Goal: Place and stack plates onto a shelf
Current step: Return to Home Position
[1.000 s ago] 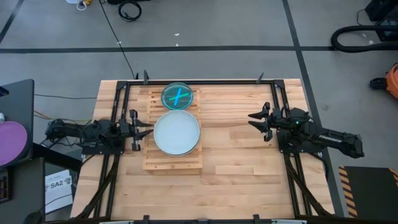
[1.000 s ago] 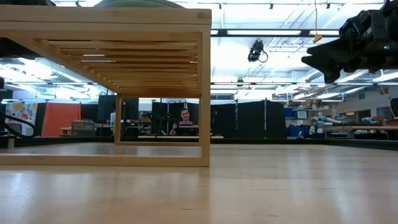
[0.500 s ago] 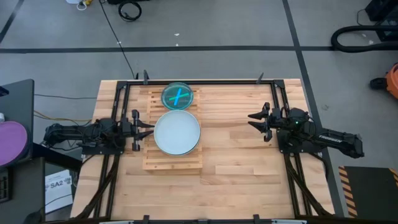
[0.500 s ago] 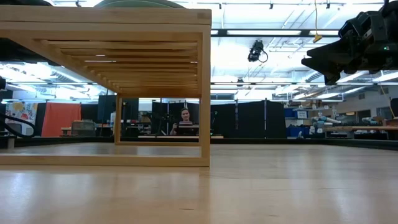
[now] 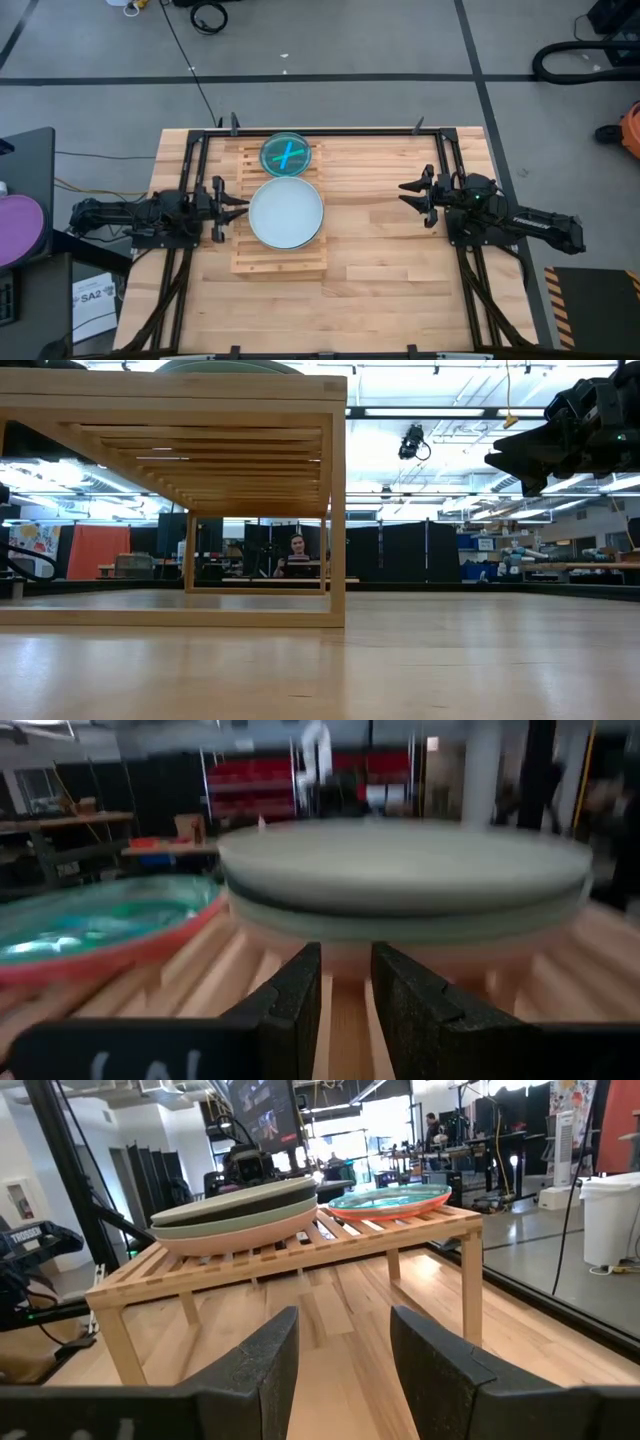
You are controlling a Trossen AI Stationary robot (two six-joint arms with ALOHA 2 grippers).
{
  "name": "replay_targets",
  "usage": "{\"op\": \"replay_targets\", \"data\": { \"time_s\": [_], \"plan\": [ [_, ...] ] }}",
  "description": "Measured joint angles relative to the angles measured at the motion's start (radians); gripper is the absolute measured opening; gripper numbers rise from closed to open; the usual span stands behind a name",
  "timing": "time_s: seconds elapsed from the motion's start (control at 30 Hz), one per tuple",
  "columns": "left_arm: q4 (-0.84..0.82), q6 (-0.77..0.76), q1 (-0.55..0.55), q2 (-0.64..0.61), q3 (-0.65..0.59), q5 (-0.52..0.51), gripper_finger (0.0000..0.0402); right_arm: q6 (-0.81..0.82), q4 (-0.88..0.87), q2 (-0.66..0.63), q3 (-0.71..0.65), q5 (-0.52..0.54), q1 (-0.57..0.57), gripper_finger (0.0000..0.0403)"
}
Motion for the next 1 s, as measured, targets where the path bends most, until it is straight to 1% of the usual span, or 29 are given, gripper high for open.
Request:
{"op": "replay_targets", "data": {
  "time_s": [0.1, 1.0],
  "plan": [
    [0.059, -0.019, 0.000, -0.003, 0.000, 0.000, 0.0098, 0.000, 0.000, 0.000, 0.000, 0.000, 0.000, 0.0165],
    [0.064, -0.024, 0.000, -0.005, 0.000, 0.001, 0.0098, 0.001, 0.000, 0.000, 0.000, -0.001, 0.000, 0.0165]
  ]
}}
